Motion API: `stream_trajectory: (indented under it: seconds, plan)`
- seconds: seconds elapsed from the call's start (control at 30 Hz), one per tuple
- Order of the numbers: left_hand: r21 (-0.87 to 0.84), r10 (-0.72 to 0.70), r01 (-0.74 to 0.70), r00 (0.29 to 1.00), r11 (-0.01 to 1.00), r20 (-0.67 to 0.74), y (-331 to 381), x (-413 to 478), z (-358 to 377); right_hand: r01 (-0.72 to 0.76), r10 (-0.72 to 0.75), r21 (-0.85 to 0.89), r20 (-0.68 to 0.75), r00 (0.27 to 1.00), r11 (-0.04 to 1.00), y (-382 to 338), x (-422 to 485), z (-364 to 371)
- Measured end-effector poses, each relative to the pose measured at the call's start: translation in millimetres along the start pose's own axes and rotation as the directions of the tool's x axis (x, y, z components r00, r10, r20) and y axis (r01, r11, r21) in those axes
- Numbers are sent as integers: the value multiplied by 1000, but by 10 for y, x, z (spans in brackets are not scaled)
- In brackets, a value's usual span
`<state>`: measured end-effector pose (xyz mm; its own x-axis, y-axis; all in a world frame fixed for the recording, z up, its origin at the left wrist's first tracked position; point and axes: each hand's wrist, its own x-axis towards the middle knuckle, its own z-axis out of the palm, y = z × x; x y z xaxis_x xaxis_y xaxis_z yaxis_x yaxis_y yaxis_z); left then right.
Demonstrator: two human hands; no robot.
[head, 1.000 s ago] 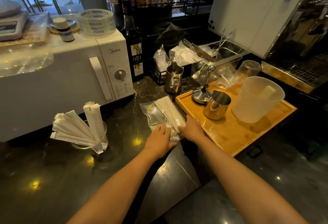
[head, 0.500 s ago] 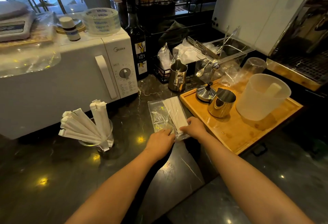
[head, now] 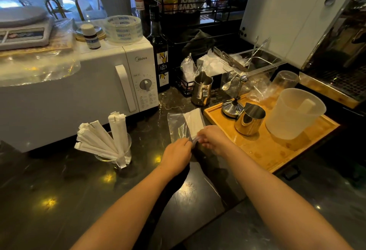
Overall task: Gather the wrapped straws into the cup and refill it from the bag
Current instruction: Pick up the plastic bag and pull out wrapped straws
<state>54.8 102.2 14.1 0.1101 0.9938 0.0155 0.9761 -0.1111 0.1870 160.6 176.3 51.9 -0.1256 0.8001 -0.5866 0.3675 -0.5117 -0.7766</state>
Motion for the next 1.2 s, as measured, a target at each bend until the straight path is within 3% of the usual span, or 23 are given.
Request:
stream_trajectory:
  seconds: [0.17,0.37,0.6,0.9,1.2]
  plan:
    - [-345,-130,123,991,930,1,-48,20,-292,49,-50,33,24,998,998,-175,-63,12]
    - [-563,-144,115,990,818,-6,-79,90,-597,173,-171,-20,86,982,985,-204,-123,60]
    - [-633,-190,136,982,762,-17,-116,163,-864,317,-300,-61,197,934,947,-324,-229,99]
    - [-783,-241,167,970,599,23,-168,155,-1095,522,-490,-76,250,835,850,-452,-421,151]
    - [-875,-232,123,973,469,12,-220,63,-1213,573,-532,-97,273,802,814,-545,-477,225]
